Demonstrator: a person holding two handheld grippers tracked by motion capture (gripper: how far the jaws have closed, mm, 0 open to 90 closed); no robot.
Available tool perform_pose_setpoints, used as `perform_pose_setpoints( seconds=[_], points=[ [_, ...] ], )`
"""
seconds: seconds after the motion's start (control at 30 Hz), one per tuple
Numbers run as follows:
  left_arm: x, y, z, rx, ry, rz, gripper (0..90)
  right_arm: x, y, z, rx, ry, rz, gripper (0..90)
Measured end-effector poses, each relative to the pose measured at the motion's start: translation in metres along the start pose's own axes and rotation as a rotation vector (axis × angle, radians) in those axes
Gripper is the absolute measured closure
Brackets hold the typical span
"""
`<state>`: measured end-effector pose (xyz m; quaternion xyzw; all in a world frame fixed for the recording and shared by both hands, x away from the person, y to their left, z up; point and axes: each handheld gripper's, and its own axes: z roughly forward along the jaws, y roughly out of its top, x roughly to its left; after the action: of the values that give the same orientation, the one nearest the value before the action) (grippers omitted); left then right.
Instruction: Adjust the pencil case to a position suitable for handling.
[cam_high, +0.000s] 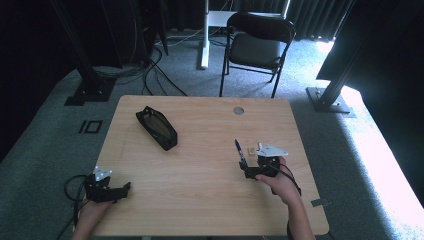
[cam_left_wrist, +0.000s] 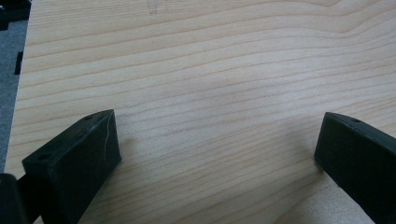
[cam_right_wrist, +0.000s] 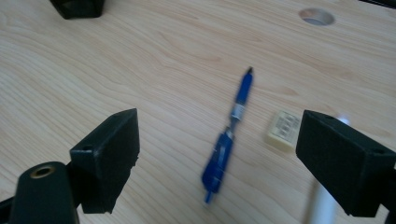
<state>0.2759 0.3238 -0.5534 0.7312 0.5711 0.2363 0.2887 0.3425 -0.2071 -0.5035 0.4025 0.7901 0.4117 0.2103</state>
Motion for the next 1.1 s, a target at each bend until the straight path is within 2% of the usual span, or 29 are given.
perform_pose_setpoints(
  seconds=[0.87, 1.1],
  points=[
    [0.0, 0.0, 0.0, 0.0, 0.0, 0.0, 0.4, 0.042, 0.031, 0.042, -0.003, 0.088, -0.083, 13.4],
    [0.0, 0.0, 0.0, 0.0, 0.0, 0.0, 0.4, 0.057, 0.042, 0.055, -0.019, 0.109, -0.099, 13.5]
  ],
)
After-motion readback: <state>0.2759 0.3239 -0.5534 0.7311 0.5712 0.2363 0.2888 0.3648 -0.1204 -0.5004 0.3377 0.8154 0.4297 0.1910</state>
